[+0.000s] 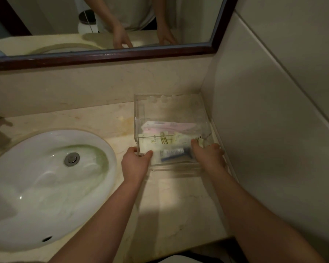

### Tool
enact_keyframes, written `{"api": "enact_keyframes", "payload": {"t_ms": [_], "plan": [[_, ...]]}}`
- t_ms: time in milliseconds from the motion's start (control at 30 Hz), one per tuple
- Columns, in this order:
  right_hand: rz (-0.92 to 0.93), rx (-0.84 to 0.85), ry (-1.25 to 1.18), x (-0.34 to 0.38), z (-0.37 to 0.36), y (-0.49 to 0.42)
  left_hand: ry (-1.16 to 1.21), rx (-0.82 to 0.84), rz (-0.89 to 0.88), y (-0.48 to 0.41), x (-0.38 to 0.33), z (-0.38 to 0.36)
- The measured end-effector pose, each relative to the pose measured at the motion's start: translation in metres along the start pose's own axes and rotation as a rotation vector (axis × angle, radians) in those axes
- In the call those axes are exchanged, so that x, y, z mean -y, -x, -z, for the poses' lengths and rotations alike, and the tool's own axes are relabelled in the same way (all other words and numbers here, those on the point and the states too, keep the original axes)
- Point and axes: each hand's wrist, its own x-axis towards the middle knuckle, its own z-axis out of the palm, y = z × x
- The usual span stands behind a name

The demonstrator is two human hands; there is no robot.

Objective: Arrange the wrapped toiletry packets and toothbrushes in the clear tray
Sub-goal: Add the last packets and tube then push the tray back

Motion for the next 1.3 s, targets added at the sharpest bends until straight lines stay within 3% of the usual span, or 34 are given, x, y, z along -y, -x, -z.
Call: {"api": "enact_keyframes", "payload": {"t_ms": [767,933,1100,1300], "plan": [[-0.022,-0.150,0.120,0.034,-0.030,-0.002,-0.045,-0.006,0.043,-0.008,0.008,-0.006],[-0.081,-0.112,0.104,0.043,-0.024,-0.005,-0.035,0.013,0.059,-0.010,0.008,-0.004],[0.028,-0.027,-0.164,0.021,-0.009,-0.009,-0.027,0.015,0.083,-0.018,0.003,-0.001],[0.054,0.096,-0.210,-0.017,-0.004,0.015,-0.044,0.015,0.096,-0.021,0.000,-0.003]]}}
